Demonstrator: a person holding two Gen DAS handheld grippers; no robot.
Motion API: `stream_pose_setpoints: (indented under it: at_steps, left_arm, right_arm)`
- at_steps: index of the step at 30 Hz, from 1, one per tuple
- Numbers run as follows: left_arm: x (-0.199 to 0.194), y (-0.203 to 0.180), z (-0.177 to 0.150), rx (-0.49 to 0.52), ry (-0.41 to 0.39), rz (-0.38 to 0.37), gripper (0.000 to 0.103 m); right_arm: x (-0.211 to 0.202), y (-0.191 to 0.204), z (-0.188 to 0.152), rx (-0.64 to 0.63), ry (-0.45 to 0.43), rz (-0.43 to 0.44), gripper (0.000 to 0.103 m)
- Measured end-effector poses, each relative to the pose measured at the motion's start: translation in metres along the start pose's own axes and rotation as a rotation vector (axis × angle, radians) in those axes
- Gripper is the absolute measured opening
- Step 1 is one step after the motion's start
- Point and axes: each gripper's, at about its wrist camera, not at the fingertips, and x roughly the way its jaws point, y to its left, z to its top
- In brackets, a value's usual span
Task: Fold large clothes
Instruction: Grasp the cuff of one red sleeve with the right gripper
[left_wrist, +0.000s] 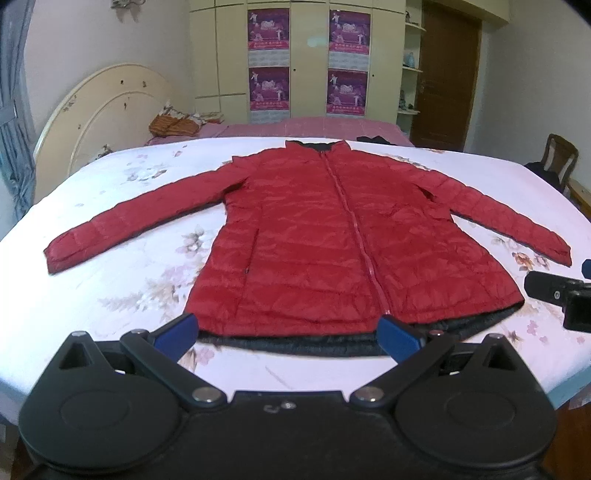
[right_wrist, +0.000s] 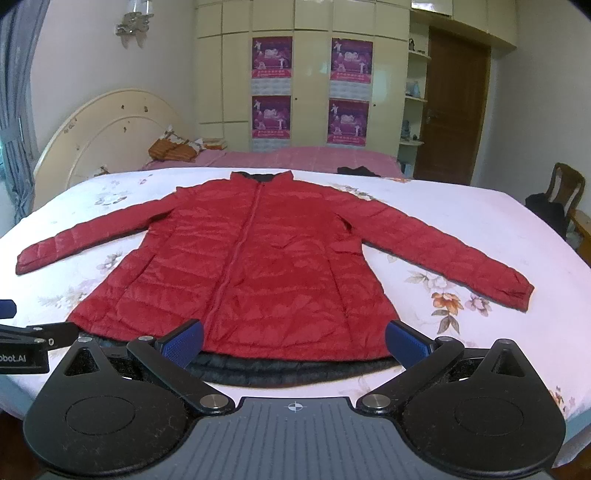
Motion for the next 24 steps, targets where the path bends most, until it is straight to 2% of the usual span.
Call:
stream_pose_setpoints:
  at_steps: [9,13,18,24]
  left_arm:
    - [0.051,0.004,0.038,0.023,0.006,-0.06,0.103]
    - [0.076,0.007,0.055,0.031,-0.004,-0.088,0.103]
    - [0.112,0.007,0.078,0.066,0.036,-0.137,0.103]
    - [0.148,0.006,0.093,0.055,0.077,-0.169,0.103]
  right_arm:
    - [0.044,-0.025,0.025,0.07,0.015,-0.052,0.103]
    - [0.07,-0.039,0.038,0.127,0.02,-0.105,0.103]
    - [0.093,-0.051,0.05,0.18,0.001,-0.149,0.103]
    - [0.108,-0.078,0.056,0.278,-0.044,-0.204,0.103]
